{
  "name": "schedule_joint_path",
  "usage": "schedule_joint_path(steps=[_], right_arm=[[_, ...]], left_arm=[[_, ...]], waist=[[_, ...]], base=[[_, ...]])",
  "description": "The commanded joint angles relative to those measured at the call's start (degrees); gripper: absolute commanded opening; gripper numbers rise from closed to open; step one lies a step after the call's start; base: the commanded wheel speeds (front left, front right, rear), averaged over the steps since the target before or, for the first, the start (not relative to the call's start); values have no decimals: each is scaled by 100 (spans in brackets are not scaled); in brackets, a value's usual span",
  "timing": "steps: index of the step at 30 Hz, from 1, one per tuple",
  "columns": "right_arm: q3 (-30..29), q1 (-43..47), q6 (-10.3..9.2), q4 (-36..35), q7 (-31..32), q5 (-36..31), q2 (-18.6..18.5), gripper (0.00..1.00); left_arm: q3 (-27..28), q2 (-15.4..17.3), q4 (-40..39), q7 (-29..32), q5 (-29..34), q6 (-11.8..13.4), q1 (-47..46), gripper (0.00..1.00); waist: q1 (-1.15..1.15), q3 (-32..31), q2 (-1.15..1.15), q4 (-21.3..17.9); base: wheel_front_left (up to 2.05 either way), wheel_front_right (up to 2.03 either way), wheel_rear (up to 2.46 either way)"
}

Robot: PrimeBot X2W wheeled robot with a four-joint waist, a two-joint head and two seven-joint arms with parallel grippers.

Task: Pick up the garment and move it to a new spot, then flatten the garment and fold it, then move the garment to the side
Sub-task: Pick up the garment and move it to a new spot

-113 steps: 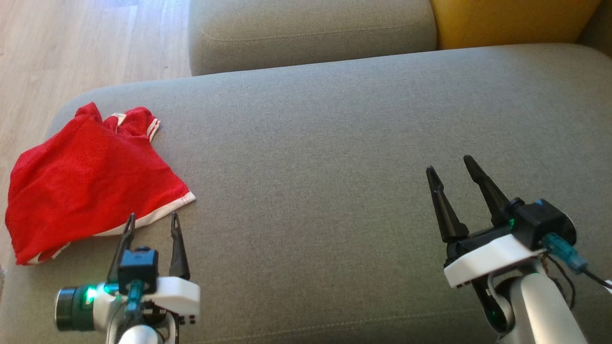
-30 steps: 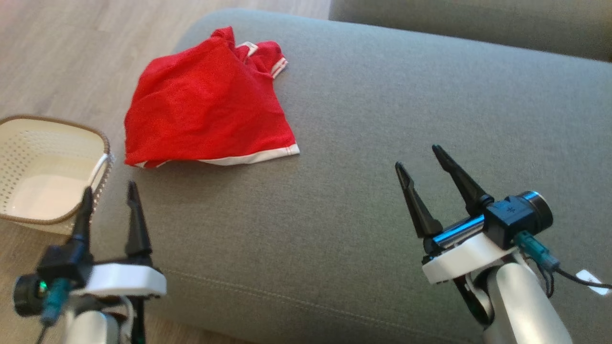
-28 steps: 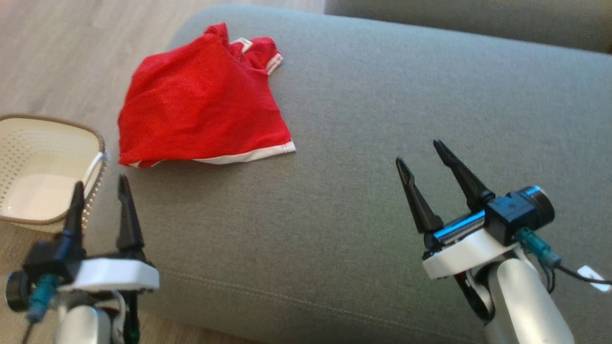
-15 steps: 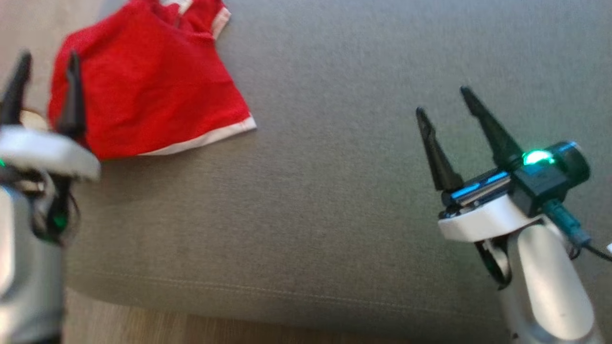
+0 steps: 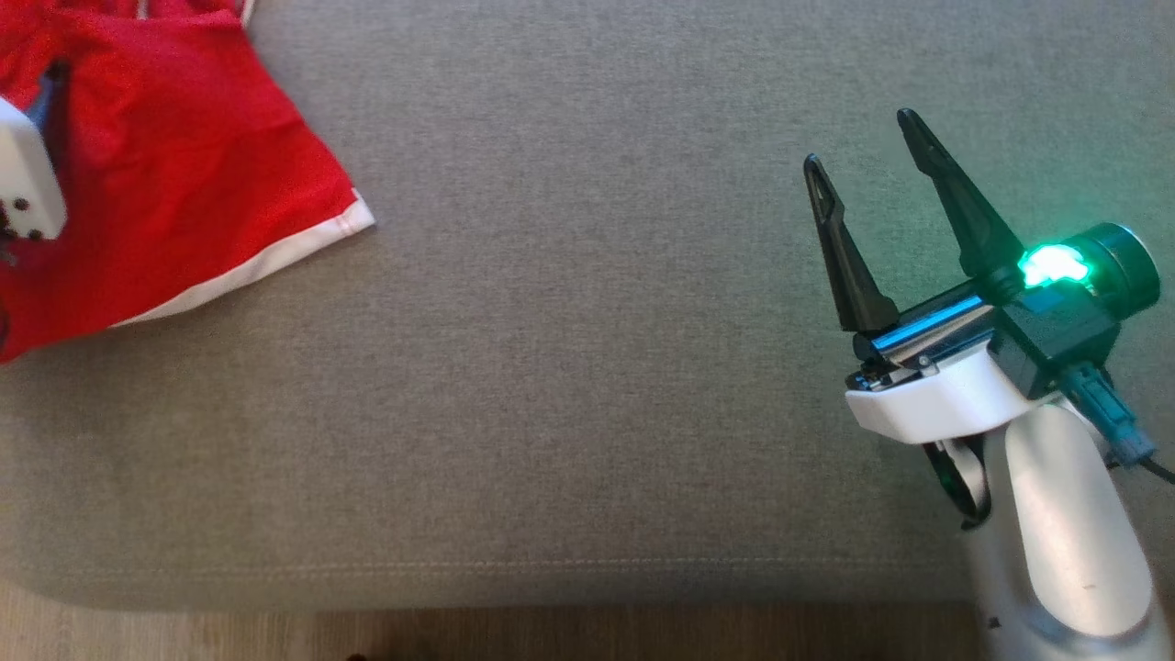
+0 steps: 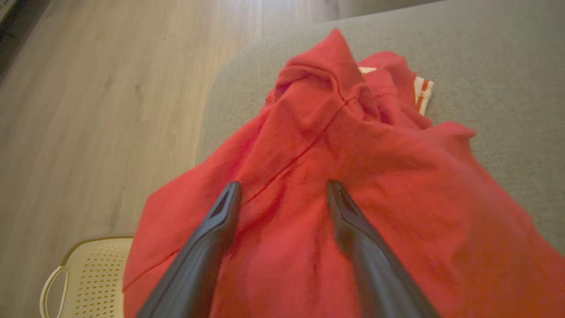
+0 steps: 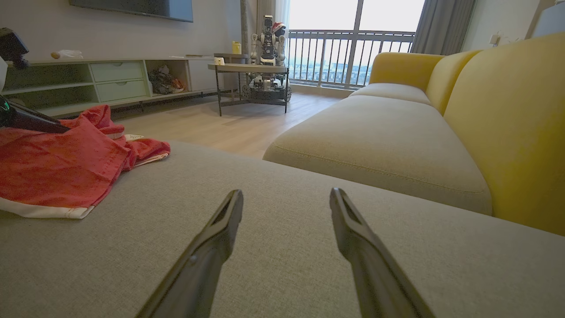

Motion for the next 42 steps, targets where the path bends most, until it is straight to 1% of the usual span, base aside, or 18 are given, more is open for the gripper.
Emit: schedule_joint_path(steps=[1, 4, 6, 7, 8, 13, 18, 23, 25, 30, 33, 34, 36, 39, 42], right_arm=[[120, -52, -1, -223, -52, 22, 24, 100], [120, -22, -1, -241, -52, 44, 24, 100], [135, -25, -1, -249, -52, 48, 24, 100], [139, -26, -1, -252, -52, 49, 24, 100], [141, -28, -1, -255, -52, 47, 24, 100], [116, -29, -1, -213, -52, 39, 24, 100], [104, 27, -1, -121, -52, 51, 24, 100], [150, 76, -1, -33, -52, 143, 24, 100], [149, 117, -1, 3, -52, 183, 24, 100], [91, 265, -1, 89, -52, 307, 24, 100], [50, 334, -1, 122, -52, 400, 24, 100], [50, 334, -1, 122, -52, 400, 24, 100], [8, 369, -1, 136, -52, 492, 24, 100], [-51, 425, -1, 163, -52, 669, 24, 100], [-45, 473, -1, 170, -52, 785, 24, 100]], left_arm=[[178, 432, 30, 99, -38, 9, -330, 100], [25, 571, 527, 157, 115, 9, -638, 100], [-22, 575, 762, 144, 124, 9, -756, 100], [-41, 558, 862, 140, 86, 9, -807, 69], [-59, 551, 933, 92, 56, 9, -856, 0], [-218, 532, 1157, -276, -32, 8, -1003, 0], [-307, 535, 1137, -801, -72, 17, -1087, 0], [-179, 631, 1038, -1431, -51, 232, -1133, 0], [-111, 645, 911, -1695, -82, 280, -1146, 0], [79, 561, 305, -2421, -183, 454, -1154, 0], [239, 377, -240, -2749, -388, 514, -1123, 0], [239, 377, -240, -2749, -388, 514, -1123, 0], [291, 226, -777, -2967, -494, 507, -1086, 0], [240, -29, -1492, -2956, -576, 628, -906, 0], [113, -297, -2099, -2734, -678, 754, -701, 0]], waist=[[-1, 79, 0, -96], [-1, 130, 0, -154], [-1, 153, 0, -176], [-1, 160, 0, -183], [-1, 167, 0, -187], [-1, 99, 0, -163], [-1, -179, 0, -79], [-1, -605, 0, -40], [-1, -778, 0, -33], [-1, -1238, 0, -2], [-1, -1498, 0, -19], [-1, -1498, 0, -19], [-1, -1652, 0, -51], [-1, -1850, 0, -119], [-1, -1977, 0, -245]], base=[[0, 0, 0], [0, 0, 0], [0, 0, 0], [0, 0, 0], [0, 0, 0], [0, 0, 0], [0, 0, 0], [0, 0, 0], [0, 0, 0], [0, 0, 0], [0, 0, 0], [0, 0, 0], [0, 0, 0], [0, 0, 0], [0, 0, 0]])
